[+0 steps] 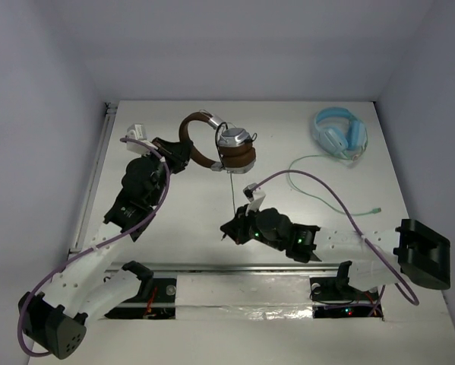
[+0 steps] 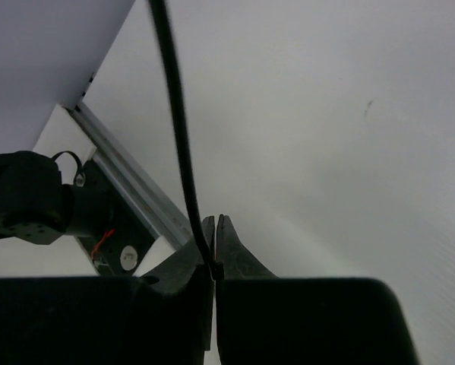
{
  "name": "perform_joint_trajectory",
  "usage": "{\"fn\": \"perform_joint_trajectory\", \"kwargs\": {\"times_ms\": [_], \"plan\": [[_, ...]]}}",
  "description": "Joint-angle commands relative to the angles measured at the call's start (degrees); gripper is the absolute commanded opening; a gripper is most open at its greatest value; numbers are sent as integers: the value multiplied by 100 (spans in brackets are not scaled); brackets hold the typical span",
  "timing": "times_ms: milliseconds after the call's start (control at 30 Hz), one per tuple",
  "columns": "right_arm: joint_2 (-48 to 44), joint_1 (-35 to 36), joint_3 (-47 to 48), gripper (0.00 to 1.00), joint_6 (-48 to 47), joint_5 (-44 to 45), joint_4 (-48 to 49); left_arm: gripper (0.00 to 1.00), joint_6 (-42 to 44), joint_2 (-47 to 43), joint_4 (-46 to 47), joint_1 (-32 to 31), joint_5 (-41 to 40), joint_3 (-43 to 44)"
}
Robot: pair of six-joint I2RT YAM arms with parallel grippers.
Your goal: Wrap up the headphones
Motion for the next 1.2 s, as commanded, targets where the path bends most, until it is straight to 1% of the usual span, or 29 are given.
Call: {"fn": "perform_joint_trajectory", "kwargs": {"times_ms": [0, 33, 67, 133, 167, 233, 267, 300, 367, 400, 500, 533, 600, 633, 700, 733, 900, 933, 1033, 1167], "plan": [[20, 237, 552, 0, -64, 105, -408, 0, 325, 0, 444, -28, -1200, 219], [-6, 237, 640, 0, -134, 175, -540, 0, 414, 18, 295, -80, -1323, 211], [-33, 324, 867, 0, -169, 184, -890, 0, 519, 18, 277, -141, -1611, 159], [-102, 395, 1149, 0, -222, 141, -1365, 0, 748, 36, 102, -194, -1903, 36], [-129, 465, 1307, 0, -248, 97, -1881, 0, 818, 53, 31, -255, -2139, 18], [-191, 545, 1738, 0, -336, -43, -2437, 0, 1055, 115, -110, -405, -2491, -114], [-235, 597, 1870, 0, -362, -123, -2884, 0, 1134, 159, -137, -519, -2893, -149], [-235, 598, 2132, 0, -371, -236, -3062, 0, 1187, 211, -189, -781, -3115, -167], [-244, 598, 2371, 0, -529, -763, -3405, 0, 1249, 422, -373, -1072, -3580, -184], [-287, 598, 2450, 0, -565, -922, -3415, 0, 1249, 536, -418, -1352, -3670, -219], [-550, 598, 2530, 0, -574, -976, -3188, 0, 1109, 607, -506, -1705, -3812, -455], [-586, 598, 2565, 0, -574, -880, -3135, 0, 1065, 590, -523, -1880, -3794, -526], [-621, 598, 2574, 0, -530, -678, -2889, 0, 872, 564, -576, -2022, -3742, -650], [-630, 598, 2557, 0, -399, -346, -2784, 0, 819, 511, -646, -2162, -3724, -746], [-665, 598, 2399, 0, -302, -72, -2441, 0, 644, 415, -760, -2303, -3706, -825], [-718, 598, 2337, 0, -188, 260, -2318, 0, 608, 388, -822, -2373, -3697, -861], [-841, 598, 1942, 0, 32, 1035, -1272, 0, 301, 273, -980, -2690, -3452, -1054], [-850, 598, 1880, 0, 137, 1463, -1167, 0, 204, 299, -1059, -2691, -3425, -1063], [-850, 545, 1599, 0, 409, 2168, -701, 0, -15, 326, -1270, -2840, -3355, -1046], [-841, 317, 1256, 0, 797, 2644, 28, 0, -148, 335, -1341, -2893, -3232, -1081]]}}
